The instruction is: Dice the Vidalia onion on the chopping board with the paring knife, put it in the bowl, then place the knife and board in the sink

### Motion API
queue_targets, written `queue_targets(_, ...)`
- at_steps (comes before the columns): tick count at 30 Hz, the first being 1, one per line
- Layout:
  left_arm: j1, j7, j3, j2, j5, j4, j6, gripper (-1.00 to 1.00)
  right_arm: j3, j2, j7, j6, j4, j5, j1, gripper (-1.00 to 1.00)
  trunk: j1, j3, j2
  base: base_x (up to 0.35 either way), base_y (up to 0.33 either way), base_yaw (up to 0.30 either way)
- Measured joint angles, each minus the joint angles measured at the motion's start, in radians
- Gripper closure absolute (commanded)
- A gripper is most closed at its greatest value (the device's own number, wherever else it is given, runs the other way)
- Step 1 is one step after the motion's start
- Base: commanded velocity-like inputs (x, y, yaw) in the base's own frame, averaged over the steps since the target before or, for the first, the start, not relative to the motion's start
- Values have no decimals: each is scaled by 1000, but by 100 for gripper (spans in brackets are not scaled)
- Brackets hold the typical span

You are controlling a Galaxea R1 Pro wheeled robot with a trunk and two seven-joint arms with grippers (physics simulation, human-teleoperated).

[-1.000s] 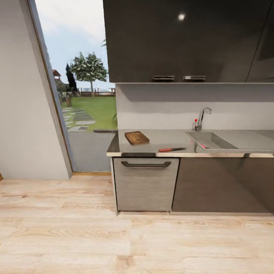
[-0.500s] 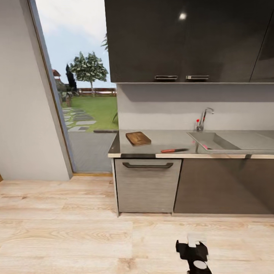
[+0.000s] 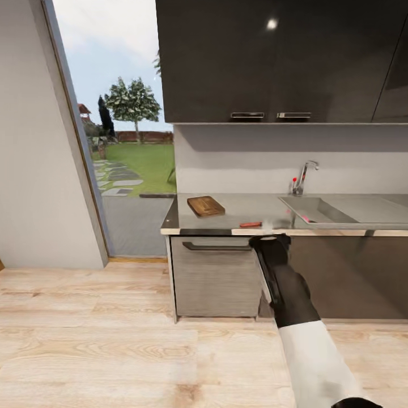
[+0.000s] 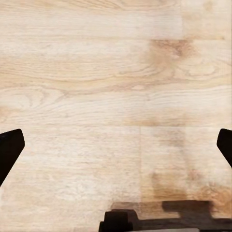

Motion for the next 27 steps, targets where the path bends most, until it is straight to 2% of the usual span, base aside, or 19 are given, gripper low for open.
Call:
queue_targets(1, 0, 0, 0, 0, 0, 0, 0, -100, 1, 0, 0, 13, 9, 3, -76, -100, 0, 0, 0, 0, 0, 0)
queue_targets(2, 0, 0, 0, -1, 0, 0, 0, -100, 1, 0, -1, 17, 17, -1, -97, -100, 0, 0, 0, 0, 0, 0)
queue_targets(3, 0, 0, 0, -1, 0, 0, 0, -100, 2, 0, -1, 23, 39, 2, -155, -100, 0, 0, 0, 0, 0, 0)
queue_targets(5, 0, 0, 0, -1, 0, 1, 0, -100, 2, 0, -1, 30, 119, 2, -284, -100, 0, 0, 0, 0, 0, 0)
queue_targets(6, 0, 0, 0, -1, 0, 1, 0, -100, 2, 0, -2, 30, 147, -1, -319, -100, 0, 0, 0, 0, 0, 0)
queue_targets(8, 0, 0, 0, -1, 0, 1, 0, -100, 1, 0, -2, 31, 262, -1, -443, -100, 0, 0, 0, 0, 0, 0)
queue_targets(9, 0, 0, 0, -1, 0, 1, 0, -100, 0, 0, -2, 30, 293, -5, -474, -100, 0, 0, 0, 0, 0, 0)
queue_targets(10, 0, 0, 0, -1, 0, 0, 0, -100, -1, 0, -3, 28, 350, -11, -527, -100, 0, 0, 0, 0, 0, 0)
queue_targets(11, 0, 0, 0, -1, 0, 0, 0, -100, -1, 0, -3, 26, 377, -18, -554, -100, 0, 0, 0, 85, 71, 0)
queue_targets(12, 0, 0, 0, 0, 0, -1, 0, -100, -4, 0, -6, 18, 456, -63, -630, -100, 0, 0, 0, 129, 121, 0)
queue_targets(14, 0, -1, 0, 0, 0, -1, 0, -100, -6, 0, -12, 15, 486, -111, -660, -100, 0, 0, 0, 165, 174, 0)
queue_targets(17, 0, -1, 0, 0, 0, -2, 0, -100, -7, 0, -29, 14, 502, -149, -671, -100, 0, 0, 0, 173, 214, 0)
queue_targets(22, 0, -1, 1, 1, 0, -3, 0, -100, -8, 0, -39, -1, 534, -187, -675, -100, 0, 0, 0, 133, 253, 0)
queue_targets(27, 0, -1, 1, 2, 0, -4, 0, -100, -24, 0, -41, -55, 599, -208, -676, -100, 0, 0, 0, 102, 273, 0)
